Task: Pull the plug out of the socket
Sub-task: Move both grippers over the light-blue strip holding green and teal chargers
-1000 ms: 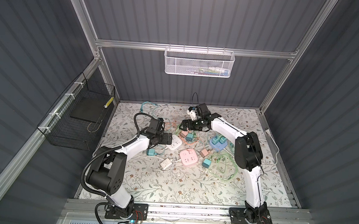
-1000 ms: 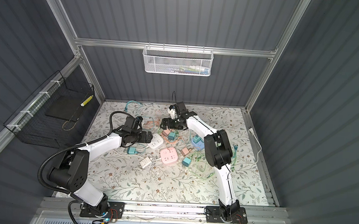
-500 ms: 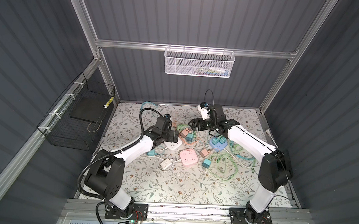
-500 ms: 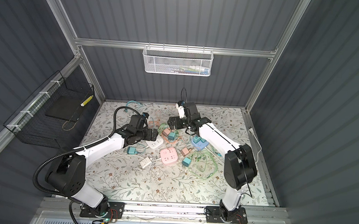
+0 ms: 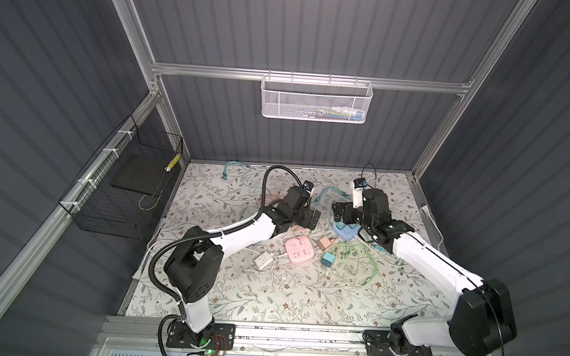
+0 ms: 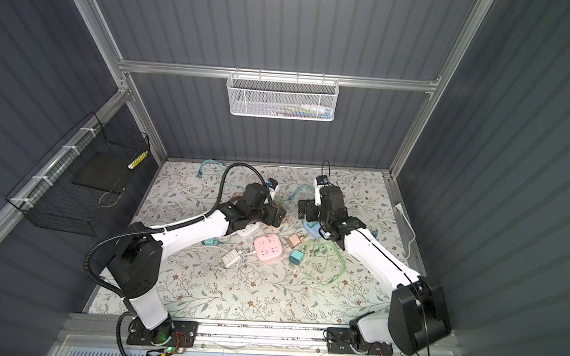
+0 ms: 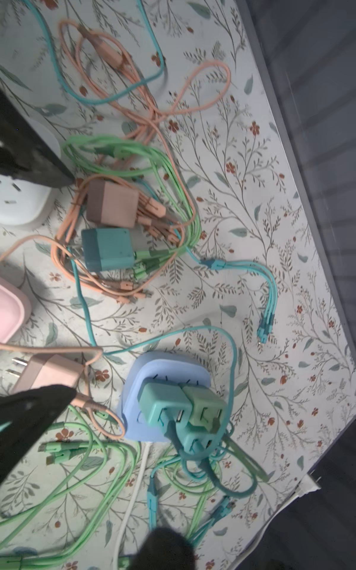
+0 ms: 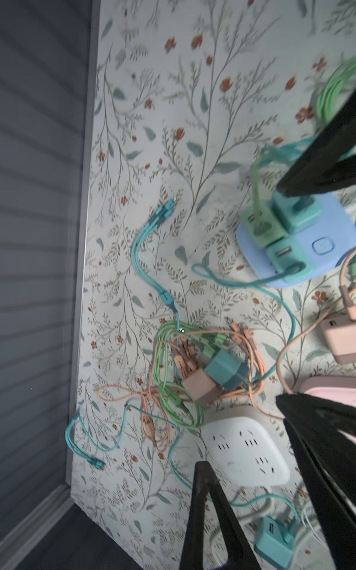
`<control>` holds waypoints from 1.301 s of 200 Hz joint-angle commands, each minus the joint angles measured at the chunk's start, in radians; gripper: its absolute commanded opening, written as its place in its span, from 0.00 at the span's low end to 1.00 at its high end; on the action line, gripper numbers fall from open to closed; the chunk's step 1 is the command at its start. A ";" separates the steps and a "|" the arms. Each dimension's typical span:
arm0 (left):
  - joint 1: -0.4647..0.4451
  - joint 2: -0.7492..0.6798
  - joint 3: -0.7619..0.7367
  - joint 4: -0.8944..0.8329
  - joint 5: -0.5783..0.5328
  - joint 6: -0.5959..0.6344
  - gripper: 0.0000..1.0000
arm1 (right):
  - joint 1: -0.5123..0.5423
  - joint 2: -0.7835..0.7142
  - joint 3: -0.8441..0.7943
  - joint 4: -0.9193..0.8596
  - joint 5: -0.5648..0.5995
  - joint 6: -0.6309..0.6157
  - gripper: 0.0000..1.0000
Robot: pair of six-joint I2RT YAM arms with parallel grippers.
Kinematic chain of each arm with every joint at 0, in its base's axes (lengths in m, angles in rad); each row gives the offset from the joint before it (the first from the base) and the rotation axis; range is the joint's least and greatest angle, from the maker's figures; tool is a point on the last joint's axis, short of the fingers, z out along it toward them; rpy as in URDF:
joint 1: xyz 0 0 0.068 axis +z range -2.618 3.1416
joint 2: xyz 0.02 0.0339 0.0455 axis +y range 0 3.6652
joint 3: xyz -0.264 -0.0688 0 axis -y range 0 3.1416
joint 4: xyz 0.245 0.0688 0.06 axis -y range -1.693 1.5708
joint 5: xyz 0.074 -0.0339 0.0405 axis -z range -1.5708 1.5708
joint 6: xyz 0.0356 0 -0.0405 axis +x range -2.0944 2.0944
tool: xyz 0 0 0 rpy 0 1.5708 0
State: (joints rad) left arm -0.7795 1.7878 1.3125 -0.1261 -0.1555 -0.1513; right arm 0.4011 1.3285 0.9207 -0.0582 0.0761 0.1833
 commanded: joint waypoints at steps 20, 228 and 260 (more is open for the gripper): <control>-0.082 0.133 0.160 0.018 -0.006 0.053 1.00 | -0.101 -0.156 -0.164 0.084 0.040 0.061 0.99; -0.144 0.488 0.459 -0.048 0.086 0.035 0.78 | -0.339 0.032 -0.216 -0.024 -0.258 0.194 0.87; -0.132 0.502 0.463 -0.046 0.094 0.032 0.68 | -0.343 0.104 -0.162 -0.073 -0.263 0.199 0.73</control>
State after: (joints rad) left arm -0.9249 2.2662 1.7493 -0.1570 -0.0795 -0.1154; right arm 0.0639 1.3903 0.7120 -0.0742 -0.1703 0.3805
